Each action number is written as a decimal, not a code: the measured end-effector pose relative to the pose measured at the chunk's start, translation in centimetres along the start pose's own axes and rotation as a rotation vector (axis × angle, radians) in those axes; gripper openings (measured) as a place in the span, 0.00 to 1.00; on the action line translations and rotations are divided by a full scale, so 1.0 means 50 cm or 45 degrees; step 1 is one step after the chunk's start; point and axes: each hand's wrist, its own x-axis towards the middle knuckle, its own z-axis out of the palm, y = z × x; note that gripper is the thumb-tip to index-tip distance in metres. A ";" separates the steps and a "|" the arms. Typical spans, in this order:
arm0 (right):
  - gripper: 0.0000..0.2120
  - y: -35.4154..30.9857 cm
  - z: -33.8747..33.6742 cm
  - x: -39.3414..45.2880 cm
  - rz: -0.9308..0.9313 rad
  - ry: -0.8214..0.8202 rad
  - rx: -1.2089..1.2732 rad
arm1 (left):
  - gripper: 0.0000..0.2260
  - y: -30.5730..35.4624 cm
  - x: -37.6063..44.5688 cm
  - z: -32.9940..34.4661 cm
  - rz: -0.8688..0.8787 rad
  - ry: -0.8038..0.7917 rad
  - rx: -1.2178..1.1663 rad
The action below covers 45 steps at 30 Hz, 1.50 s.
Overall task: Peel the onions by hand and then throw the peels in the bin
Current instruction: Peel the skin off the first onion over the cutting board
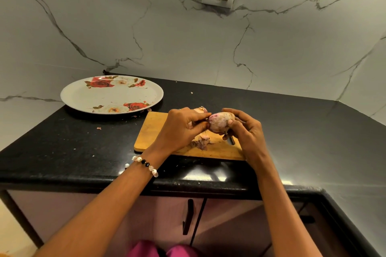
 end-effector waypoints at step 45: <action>0.15 -0.014 0.002 -0.004 -0.020 -0.019 0.106 | 0.11 -0.008 -0.002 0.001 -0.081 0.123 0.114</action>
